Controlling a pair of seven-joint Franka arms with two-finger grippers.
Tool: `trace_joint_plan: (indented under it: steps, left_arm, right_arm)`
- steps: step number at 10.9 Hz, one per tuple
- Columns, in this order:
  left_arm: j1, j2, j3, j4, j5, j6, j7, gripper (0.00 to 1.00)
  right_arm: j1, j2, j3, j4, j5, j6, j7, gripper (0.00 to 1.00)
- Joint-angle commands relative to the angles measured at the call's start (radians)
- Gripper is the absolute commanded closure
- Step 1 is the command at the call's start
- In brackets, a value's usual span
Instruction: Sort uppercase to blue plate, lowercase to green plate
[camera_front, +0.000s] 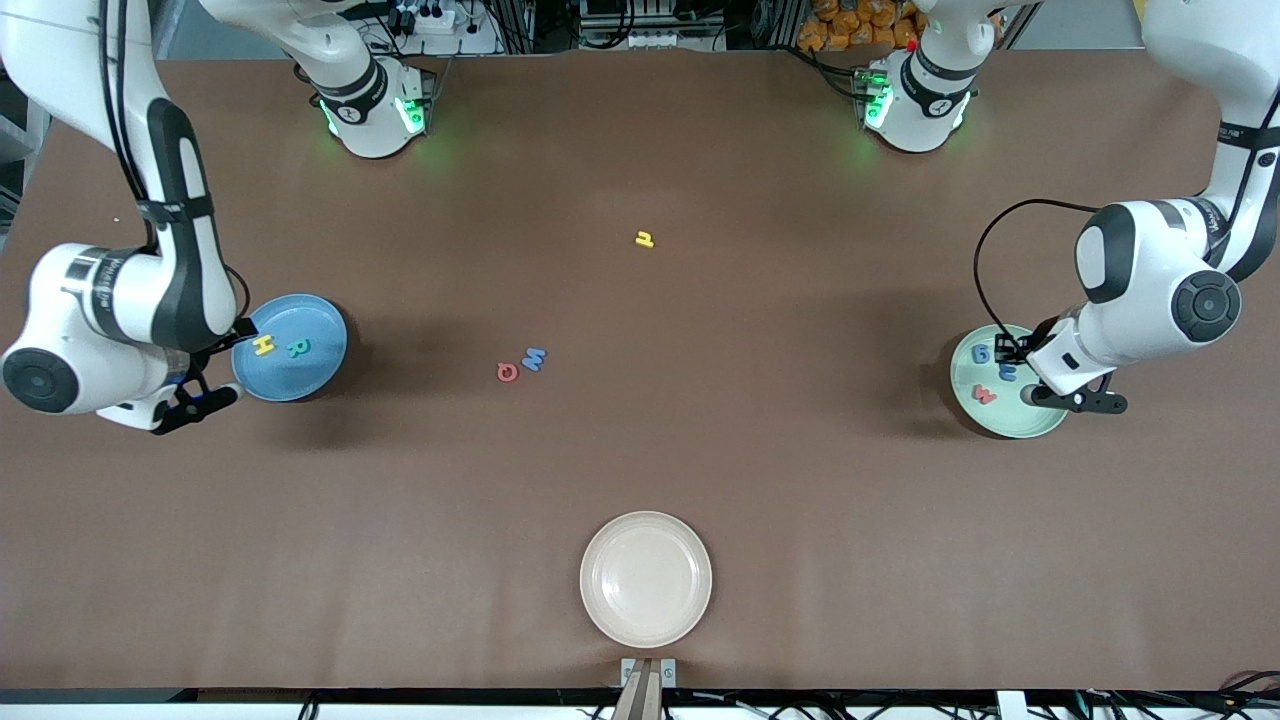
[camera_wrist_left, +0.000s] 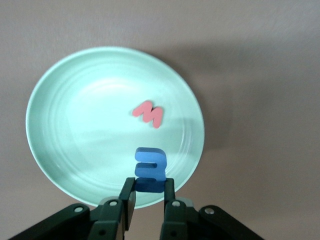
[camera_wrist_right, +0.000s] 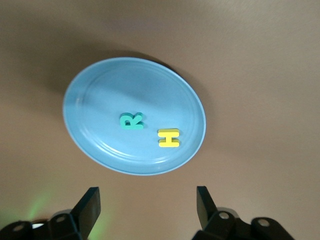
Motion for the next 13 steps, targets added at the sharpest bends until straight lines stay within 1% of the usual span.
trace_joint_plan:
  steps: [1, 2, 3, 4, 5, 6, 7, 10, 12, 13]
  left_arm:
    - [0.007, 0.0, 0.013, -0.016, 0.014, -0.003, 0.043, 0.76]
    - [0.007, 0.006, 0.024, -0.016, 0.014, 0.003, 0.065, 0.53]
    - [0.007, 0.011, 0.024, -0.014, 0.014, 0.004, 0.067, 0.01]
    - [0.013, 0.008, 0.024, -0.016, 0.005, 0.004, 0.067, 0.0]
    - [0.012, 0.005, 0.021, -0.016, -0.001, 0.004, 0.052, 0.0]
    - [0.001, 0.002, 0.013, -0.016, -0.013, 0.004, 0.038, 0.0]
    - [-0.008, -0.004, -0.008, -0.013, -0.045, -0.002, -0.017, 0.0]
    - [-0.088, -0.056, -0.135, -0.011, -0.048, -0.025, -0.389, 0.0]
    - [-0.128, -0.069, -0.227, -0.005, -0.048, -0.028, -0.619, 0.0]
    - [-0.13, -0.07, -0.275, -0.004, -0.051, -0.028, -0.731, 0.0]
  right_arm:
    - [-0.009, -0.042, 0.012, 0.089, 0.007, -0.122, 0.042, 0.1]
    - [-0.009, -0.048, 0.016, 0.146, 0.007, -0.186, 0.066, 0.06]
    - [-0.009, -0.054, 0.033, 0.207, 0.007, -0.252, 0.094, 0.02]
    - [-0.009, -0.068, 0.042, 0.258, 0.009, -0.287, 0.147, 0.0]
    - [-0.007, -0.082, 0.056, 0.292, 0.009, -0.314, 0.205, 0.0]
    - [-0.007, -0.102, 0.082, 0.329, 0.009, -0.349, 0.248, 0.0]
    - [-0.007, -0.113, 0.094, 0.353, 0.01, -0.378, 0.3, 0.0]
    - [-0.006, -0.125, 0.18, 0.465, 0.007, -0.476, 0.406, 0.0]
    - [-0.006, -0.149, 0.254, 0.485, 0.007, -0.507, 0.497, 0.0]
    - [-0.006, -0.159, 0.292, 0.487, 0.009, -0.509, 0.549, 0.0]
